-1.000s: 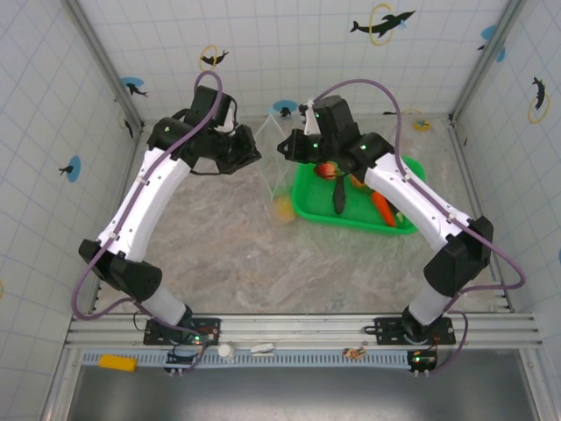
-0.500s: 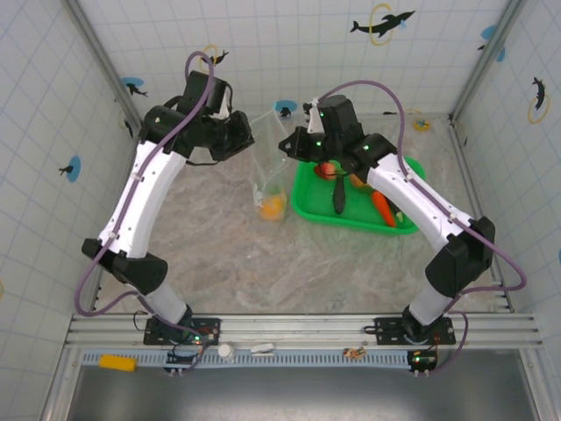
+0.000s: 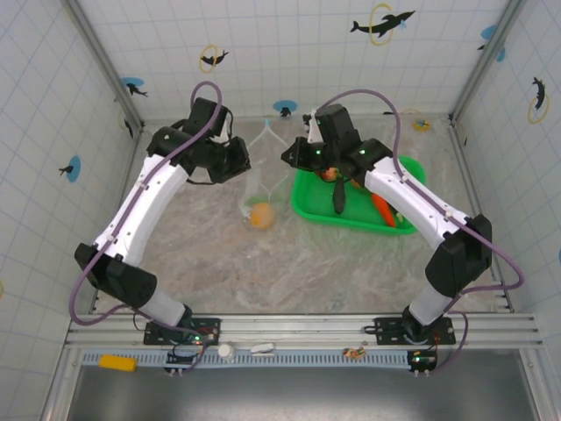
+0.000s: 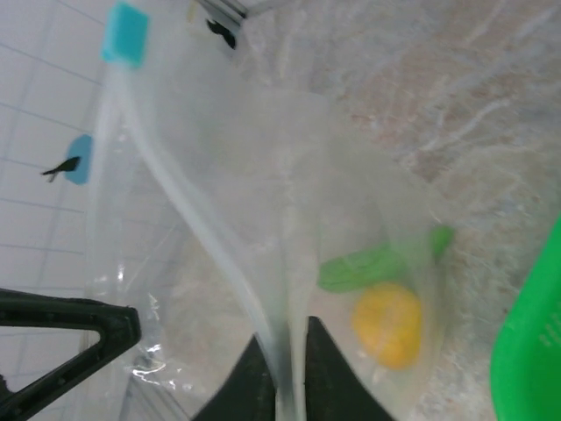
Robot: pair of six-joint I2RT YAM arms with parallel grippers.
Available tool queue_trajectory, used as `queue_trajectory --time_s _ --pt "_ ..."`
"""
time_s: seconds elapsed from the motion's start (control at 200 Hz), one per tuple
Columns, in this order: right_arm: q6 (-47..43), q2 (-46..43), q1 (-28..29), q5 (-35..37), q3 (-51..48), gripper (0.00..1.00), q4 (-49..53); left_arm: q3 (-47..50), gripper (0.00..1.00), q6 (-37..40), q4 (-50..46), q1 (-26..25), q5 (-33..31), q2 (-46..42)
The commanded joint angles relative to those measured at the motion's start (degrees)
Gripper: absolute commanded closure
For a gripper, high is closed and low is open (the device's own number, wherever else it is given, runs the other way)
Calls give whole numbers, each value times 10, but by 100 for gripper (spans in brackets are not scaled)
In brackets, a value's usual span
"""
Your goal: Place the food in the zip-top bag and seal the zipper
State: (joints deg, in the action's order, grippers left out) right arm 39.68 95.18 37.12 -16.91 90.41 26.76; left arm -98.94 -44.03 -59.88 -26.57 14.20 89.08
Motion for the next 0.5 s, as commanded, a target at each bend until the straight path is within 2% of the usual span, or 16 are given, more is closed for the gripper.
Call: queue_trajectory --time_s 0.0,0.06,0.125,0.22,0.39,0.495 --pt "-35 -26 -2 35 -13 74 20 39 100 -25 88 -1 41 -25" --pt "-51 -29 -3 58 1 61 38 46 100 -33 107 -1 49 -25" --pt "-74 -31 -4 86 23 43 59 44 100 -40 121 -1 56 -23" --pt "-108 -48 -9 98 33 30 58 40 100 -48 139 -1 70 -16" --pt "-121 -104 -35 105 -17 1 -3 39 100 -57 169 -4 90 -4" --pt "-82 -147 -88 67 -86 0 -57 28 100 -56 173 -6 93 9"
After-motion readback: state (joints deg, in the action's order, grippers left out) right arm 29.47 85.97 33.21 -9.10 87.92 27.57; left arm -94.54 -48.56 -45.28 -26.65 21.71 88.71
